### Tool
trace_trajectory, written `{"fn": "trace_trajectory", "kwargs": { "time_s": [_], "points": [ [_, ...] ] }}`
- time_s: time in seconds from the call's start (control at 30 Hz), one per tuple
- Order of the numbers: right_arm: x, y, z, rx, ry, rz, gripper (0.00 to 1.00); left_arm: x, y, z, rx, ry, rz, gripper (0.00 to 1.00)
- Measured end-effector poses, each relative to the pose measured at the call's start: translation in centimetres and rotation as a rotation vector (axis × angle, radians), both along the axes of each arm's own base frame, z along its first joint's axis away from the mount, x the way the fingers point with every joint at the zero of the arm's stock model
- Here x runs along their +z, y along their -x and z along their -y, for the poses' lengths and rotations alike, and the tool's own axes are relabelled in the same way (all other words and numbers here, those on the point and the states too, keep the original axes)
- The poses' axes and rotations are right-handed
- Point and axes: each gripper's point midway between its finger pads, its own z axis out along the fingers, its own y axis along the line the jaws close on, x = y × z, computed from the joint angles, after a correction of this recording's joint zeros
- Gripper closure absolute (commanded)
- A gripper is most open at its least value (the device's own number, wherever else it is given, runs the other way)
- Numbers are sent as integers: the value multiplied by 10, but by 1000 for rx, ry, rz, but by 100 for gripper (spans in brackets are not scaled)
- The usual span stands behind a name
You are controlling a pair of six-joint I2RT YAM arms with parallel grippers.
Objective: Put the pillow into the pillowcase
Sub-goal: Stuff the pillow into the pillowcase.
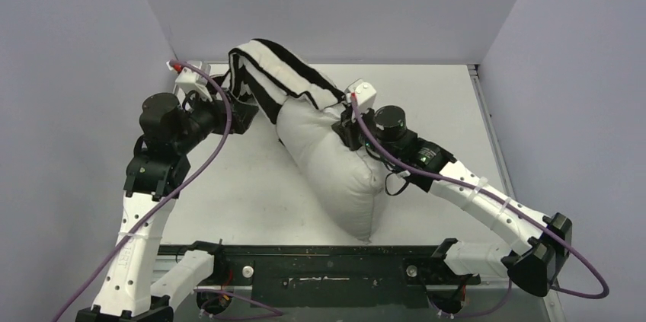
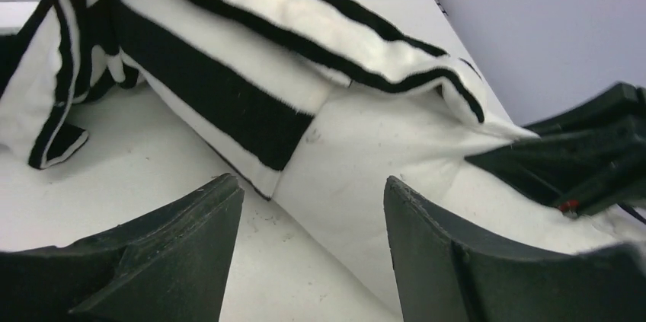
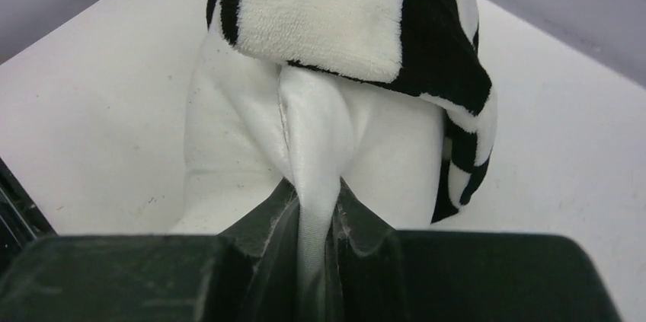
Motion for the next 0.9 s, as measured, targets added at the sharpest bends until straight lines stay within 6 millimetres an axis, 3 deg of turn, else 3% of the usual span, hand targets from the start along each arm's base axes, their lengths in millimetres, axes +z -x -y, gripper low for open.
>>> {"fn": "trace_trajectory", "kwargs": {
  "time_s": [0.1,0.2,0.3,0.4,0.53,0.67,0.8,0.9],
  "points": [
    [-17,-16,18,-46,-53,-94,100,-15,0,6,-26,-5,-22,39],
    [-36,-21,27,-63,-88,-165,100,-49,-8,17,-68,-10,-72,43],
    [-34,-21,23,-42,-127,-180,99,-94,-25,30,-93,-26,-155,52],
    [-32,-19,20,-22,-145,-189,91,-118,-46,39,-96,-29,-188,53],
    [-32,-19,21,-17,-153,-196,74,-118,-74,56,-105,-28,-118,50],
    [-30,-20,20,-14,-165,-195,37,-110,-91,68,-106,-25,-36,51],
    [-26,-22,19,-16,-166,-192,18,-108,-104,71,-99,-29,11,77],
    [-17,-29,14,-24,-161,-189,11,-106,-108,75,-109,-38,34,100]
  ]
}}
